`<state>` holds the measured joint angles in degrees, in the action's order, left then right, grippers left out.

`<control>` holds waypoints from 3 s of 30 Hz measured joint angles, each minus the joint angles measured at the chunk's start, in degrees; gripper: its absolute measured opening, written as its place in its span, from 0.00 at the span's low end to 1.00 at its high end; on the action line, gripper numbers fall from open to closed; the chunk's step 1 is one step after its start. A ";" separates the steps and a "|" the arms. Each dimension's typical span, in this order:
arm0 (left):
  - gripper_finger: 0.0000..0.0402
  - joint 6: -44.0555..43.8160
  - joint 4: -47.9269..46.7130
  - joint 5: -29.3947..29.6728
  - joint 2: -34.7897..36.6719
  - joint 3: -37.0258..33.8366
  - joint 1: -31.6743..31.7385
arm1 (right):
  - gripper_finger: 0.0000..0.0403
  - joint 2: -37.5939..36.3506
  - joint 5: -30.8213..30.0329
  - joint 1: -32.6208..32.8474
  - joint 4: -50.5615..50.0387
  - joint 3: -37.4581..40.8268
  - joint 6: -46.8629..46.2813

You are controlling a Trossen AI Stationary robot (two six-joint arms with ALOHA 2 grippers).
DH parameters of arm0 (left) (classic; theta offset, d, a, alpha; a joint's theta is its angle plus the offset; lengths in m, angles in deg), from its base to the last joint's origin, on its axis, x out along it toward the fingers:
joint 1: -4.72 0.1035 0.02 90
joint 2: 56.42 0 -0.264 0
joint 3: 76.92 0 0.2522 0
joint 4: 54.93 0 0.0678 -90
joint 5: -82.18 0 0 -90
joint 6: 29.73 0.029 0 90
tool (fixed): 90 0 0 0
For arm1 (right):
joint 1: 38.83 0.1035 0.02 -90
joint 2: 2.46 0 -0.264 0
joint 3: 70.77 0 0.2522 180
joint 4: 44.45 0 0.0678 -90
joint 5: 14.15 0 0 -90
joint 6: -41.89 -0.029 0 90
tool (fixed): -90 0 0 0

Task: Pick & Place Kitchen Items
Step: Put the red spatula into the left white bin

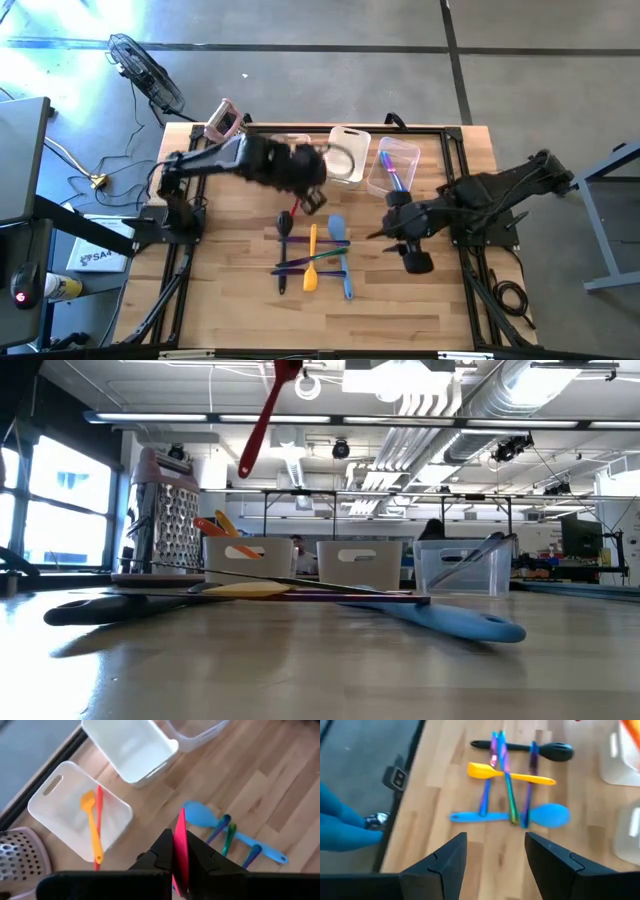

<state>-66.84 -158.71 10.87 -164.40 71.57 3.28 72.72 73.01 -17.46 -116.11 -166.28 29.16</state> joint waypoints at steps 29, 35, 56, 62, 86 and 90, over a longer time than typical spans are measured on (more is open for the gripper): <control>0.03 14.10 -0.02 -28.63 0.09 -18.21 30.39 | 0.48 -11.58 -7.86 -5.24 -12.50 4.23 9.60; 0.03 17.10 0.02 -28.62 -0.08 -18.22 35.06 | 0.48 -16.63 -7.57 -12.01 -10.13 6.02 10.20; 0.03 22.49 4.79 -33.39 -8.49 -18.20 39.74 | 0.48 -18.46 10.31 -30.01 -2.64 14.88 20.00; 0.03 23.78 6.45 -34.56 -10.52 -18.17 39.76 | 0.48 -18.44 16.38 -33.84 -0.60 17.38 21.40; 0.03 22.99 4.95 -44.81 -13.25 -15.38 43.83 | 0.48 -18.44 20.68 -38.43 -0.61 18.16 23.71; 0.03 22.02 3.19 -47.46 -13.18 -10.91 43.38 | 0.48 -18.44 20.61 -38.43 0.59 18.16 24.96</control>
<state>-44.82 -155.52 -36.59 -177.58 60.66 46.66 54.29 93.62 -55.89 -115.52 -148.12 54.12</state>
